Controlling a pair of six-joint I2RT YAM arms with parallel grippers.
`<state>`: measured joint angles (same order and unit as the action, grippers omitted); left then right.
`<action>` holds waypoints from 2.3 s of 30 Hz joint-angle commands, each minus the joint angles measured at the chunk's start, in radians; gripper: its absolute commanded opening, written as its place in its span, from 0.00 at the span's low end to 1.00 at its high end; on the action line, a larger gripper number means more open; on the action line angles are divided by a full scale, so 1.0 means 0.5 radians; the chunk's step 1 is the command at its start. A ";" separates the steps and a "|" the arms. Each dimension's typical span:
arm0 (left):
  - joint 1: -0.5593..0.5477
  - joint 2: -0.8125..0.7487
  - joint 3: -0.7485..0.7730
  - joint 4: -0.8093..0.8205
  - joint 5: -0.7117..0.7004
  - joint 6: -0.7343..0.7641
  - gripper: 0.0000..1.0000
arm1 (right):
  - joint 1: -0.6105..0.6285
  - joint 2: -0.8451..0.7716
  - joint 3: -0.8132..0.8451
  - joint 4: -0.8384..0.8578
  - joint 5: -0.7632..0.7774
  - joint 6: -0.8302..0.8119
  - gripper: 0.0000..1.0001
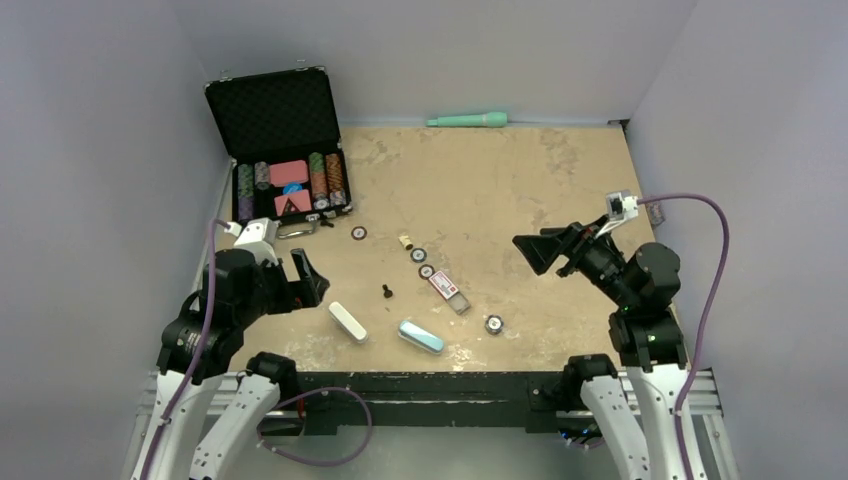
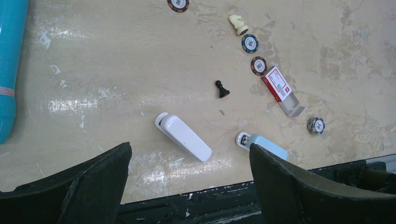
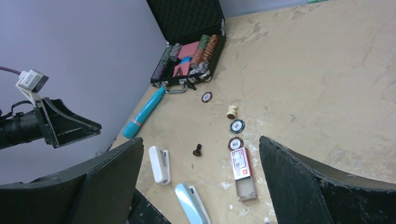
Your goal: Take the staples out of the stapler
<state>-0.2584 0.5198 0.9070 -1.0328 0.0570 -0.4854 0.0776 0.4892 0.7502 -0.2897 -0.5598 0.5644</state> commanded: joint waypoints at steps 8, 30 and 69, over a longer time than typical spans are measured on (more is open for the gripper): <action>0.022 0.055 0.008 0.089 0.027 0.044 1.00 | 0.535 0.559 0.159 0.049 0.397 0.137 0.99; 0.026 0.047 0.007 0.082 -0.012 0.035 1.00 | 1.942 1.351 0.339 -0.007 1.348 0.097 0.99; 0.026 0.046 0.002 0.075 -0.040 0.020 1.00 | 2.169 1.820 -0.059 0.241 1.272 0.340 0.78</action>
<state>-0.2550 0.5430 0.9054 -1.0325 0.0475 -0.4858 1.1522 1.4002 0.7334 -0.2062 0.0849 0.7082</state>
